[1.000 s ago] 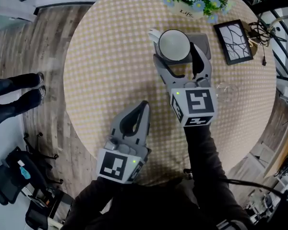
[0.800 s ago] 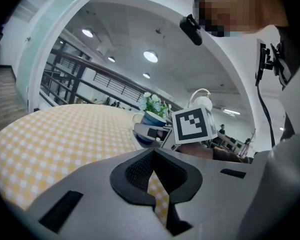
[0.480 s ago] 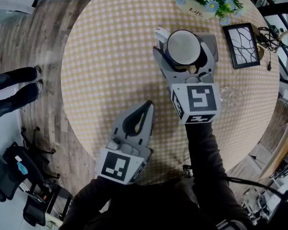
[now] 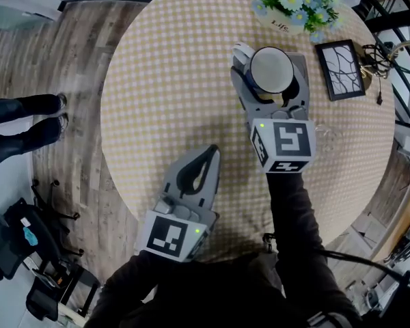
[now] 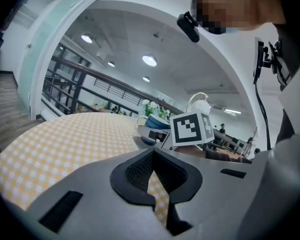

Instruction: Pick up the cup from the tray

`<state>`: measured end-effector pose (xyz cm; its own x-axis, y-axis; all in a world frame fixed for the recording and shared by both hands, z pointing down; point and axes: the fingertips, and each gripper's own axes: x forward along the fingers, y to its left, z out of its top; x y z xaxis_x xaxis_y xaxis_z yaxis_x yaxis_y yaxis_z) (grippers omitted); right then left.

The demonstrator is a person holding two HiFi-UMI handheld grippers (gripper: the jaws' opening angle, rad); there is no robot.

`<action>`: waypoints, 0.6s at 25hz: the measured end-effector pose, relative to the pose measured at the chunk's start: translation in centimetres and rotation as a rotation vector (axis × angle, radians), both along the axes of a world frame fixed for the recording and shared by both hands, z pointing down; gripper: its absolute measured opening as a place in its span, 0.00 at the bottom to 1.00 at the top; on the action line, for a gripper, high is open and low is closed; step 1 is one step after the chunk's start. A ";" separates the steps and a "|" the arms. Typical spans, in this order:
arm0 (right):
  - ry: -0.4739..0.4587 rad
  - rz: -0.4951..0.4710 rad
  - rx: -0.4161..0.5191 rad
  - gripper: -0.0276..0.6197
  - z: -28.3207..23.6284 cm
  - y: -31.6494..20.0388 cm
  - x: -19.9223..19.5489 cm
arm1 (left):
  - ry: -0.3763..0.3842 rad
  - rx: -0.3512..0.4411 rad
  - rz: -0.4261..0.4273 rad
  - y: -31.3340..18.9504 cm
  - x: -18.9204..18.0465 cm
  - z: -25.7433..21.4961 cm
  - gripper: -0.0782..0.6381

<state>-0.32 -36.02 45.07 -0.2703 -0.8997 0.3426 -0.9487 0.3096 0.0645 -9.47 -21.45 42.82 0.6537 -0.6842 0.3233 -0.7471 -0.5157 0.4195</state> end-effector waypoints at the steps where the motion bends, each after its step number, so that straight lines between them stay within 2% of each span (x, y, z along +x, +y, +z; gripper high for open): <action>1: -0.004 0.001 0.010 0.63 -0.7 0.2 0.1 | 0.000 0.001 -0.003 0.3 0.1 -0.4 0.12; 6: -0.013 -0.014 0.069 0.63 -4.4 1.6 0.2 | 0.002 0.078 0.014 2.0 0.8 -2.7 0.12; 11: -0.008 -0.046 0.111 0.63 -7.8 3.8 -0.2 | 0.027 0.102 0.010 5.0 2.1 -5.6 0.12; 15: -0.014 -0.084 0.138 0.63 -10.3 5.3 -1.8 | 0.035 0.137 -0.019 7.0 1.6 -7.9 0.12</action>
<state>-2.08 -30.69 34.74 -0.3506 -0.9119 0.2133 -0.9209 0.3771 0.0984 -7.84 -14.48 34.91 0.6496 -0.7327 0.2031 -0.7432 -0.5557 0.3726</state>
